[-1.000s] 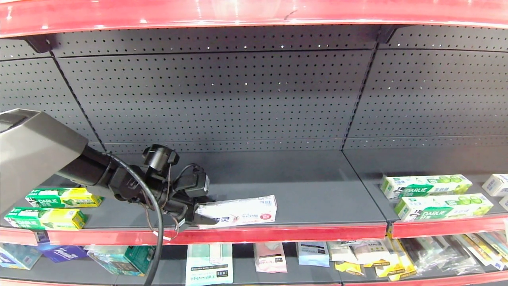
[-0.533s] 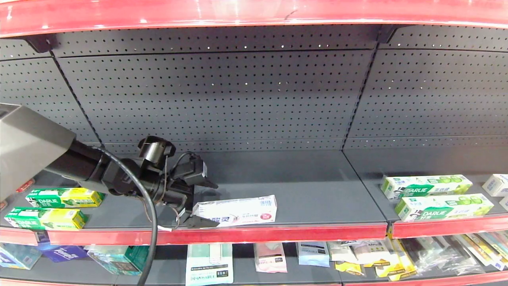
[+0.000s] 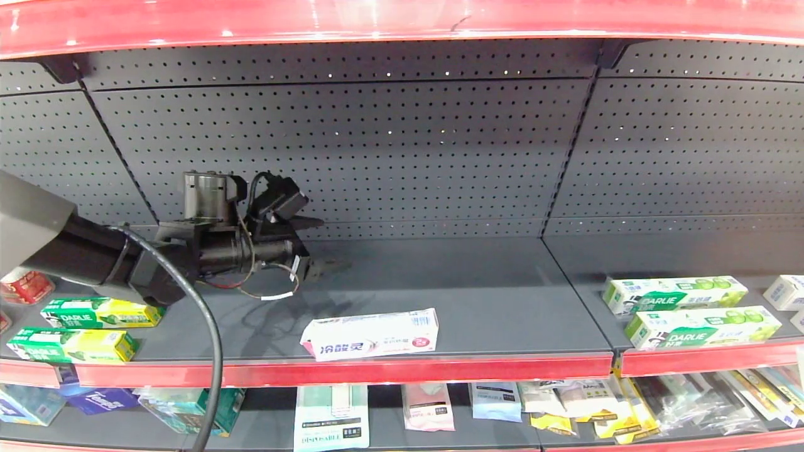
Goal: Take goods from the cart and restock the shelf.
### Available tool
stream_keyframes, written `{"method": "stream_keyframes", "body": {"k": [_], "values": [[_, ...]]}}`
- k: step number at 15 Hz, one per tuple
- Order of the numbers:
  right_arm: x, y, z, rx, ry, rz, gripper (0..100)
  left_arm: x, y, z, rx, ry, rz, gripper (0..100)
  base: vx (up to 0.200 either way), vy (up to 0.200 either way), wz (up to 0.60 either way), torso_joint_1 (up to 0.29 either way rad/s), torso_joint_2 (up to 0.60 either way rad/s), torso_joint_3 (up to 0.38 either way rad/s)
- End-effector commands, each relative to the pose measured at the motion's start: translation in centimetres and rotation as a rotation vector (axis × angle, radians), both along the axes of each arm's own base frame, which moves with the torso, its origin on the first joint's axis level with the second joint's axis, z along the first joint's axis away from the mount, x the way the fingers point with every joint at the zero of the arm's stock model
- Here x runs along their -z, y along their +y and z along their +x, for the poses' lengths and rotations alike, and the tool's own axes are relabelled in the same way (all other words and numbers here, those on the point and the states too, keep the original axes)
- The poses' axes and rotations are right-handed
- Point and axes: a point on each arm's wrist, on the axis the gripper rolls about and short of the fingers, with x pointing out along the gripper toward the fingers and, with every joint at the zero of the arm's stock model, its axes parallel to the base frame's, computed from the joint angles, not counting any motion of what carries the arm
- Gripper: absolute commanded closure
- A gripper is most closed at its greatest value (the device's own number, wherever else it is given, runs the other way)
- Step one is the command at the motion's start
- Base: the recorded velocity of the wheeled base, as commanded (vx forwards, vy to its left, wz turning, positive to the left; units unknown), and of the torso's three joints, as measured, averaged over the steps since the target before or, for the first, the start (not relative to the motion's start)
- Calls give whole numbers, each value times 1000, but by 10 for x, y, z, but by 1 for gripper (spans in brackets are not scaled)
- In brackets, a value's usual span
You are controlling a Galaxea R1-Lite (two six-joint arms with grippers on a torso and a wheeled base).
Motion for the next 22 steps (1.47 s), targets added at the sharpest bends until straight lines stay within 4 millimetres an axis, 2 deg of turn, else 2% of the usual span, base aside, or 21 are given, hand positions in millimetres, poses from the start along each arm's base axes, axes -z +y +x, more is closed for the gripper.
{"method": "stream_keyframes", "body": {"k": [1, 2, 4, 5, 6, 7, 8, 10, 11, 12, 13, 14, 15, 16, 19, 22], "values": [[-2, 0, 2, 0, 11, 2, 100, 1, 1, -6, -277, 4, -121, 0, 0, 0, 0, 0, 0, 0], [-5, 0, 4, 8, 31, 4, 100, -4, 1, -7, -451, -28, -200, 0, 0, 0, 0, 0, 0, 0], [-17, -1, 10, 5, 62, 7, 100, -15, 10, -19, -604, -53, -220, 0, 0, 0, 0, 0, 0, 0], [-26, -1, 18, 11, 103, 12, 100, -18, 27, -44, -681, -32, -211, 0, 0, 0, 0, 0, 0, 0], [-31, -2, 20, 23, 112, 11, 100, -19, 34, -54, -699, -27, -210, 0, 0, 0, 0, 0, 0, 0], [-39, -3, 30, 21, 163, 16, 100, -22, 46, -78, -721, -19, -210, 0, 0, 0, 0, 0, 0, 0], [-44, -3, 42, -15, 219, 26, 100, -22, 55, -102, -724, -9, -209, 0, 0, 0, 0, 0, 0, 0], [-53, -3, 67, -56, 326, 95, 100, -14, 73, -172, -677, 32, -221, 0, 0, 0, 0, 0, 0, 0], [-55, -4, 73, -57, 346, 96, 100, -12, 75, -184, -675, 38, -222, 0, 0, 0, 0, 0, 0, 0], [-61, -4, 86, -60, 380, 99, 100, -10, 80, -208, -680, 39, -226, 0, 0, 0, 0, 0, 0, 0], [-71, -3, 108, -96, 429, 99, 100, -11, 83, -242, -651, 46, -239, 0, 0, 0, 0, 0, 0, 0], [-77, -1, 120, -124, 451, 93, 100, -13, 83, -263, -626, 59, -239, 0, 0, 0, 0, 0, 0, 0], [-80, 0, 126, -136, 458, 90, 100, -13, 83, -275, -616, 77, -232, 0, 0, 0, 0, 0, 0, 0], [-90, 3, 142, -158, 459, 85, 100, -18, 82, -307, -592, 129, -217, 0, 0, 0, 0, 0, 0, 0], [-93, 3, 158, -160, 485, 70, 100, -21, 84, -354, -588, 179, -202, 0, 0, 0, 0, 0, 0, 0], [-91, 4, 159, -165, 496, 60, 100, -12, 84, -375, -585, 158, -208, 0, 0, 0, 200, 2, 2, 1]]}}
